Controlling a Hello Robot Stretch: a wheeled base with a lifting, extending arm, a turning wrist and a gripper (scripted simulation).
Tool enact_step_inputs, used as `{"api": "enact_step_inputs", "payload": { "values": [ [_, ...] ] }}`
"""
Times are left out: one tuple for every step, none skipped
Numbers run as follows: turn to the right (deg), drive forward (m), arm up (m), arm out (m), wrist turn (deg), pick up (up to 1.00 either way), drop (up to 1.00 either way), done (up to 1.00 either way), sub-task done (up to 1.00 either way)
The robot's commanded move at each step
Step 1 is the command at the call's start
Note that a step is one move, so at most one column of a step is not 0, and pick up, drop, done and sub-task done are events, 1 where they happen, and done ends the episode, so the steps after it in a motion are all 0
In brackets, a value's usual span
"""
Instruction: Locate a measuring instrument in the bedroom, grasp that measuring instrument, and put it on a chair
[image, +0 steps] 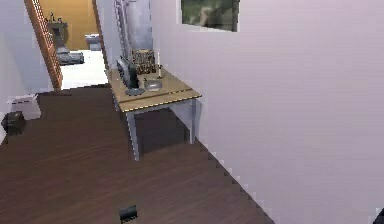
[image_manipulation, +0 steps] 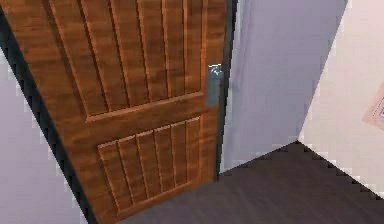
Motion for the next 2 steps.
{"api": "enact_step_inputs", "payload": {
  "values": [
    [0.0, 0.5, 0.0, 0.0, 0.0, 0.0, 0.0, 0.0, 0.0],
    [12.0, 0.0, 0.0, 0.0, 0.0, 0.0, 0.0, 0.0, 0.0]
  ]
}}
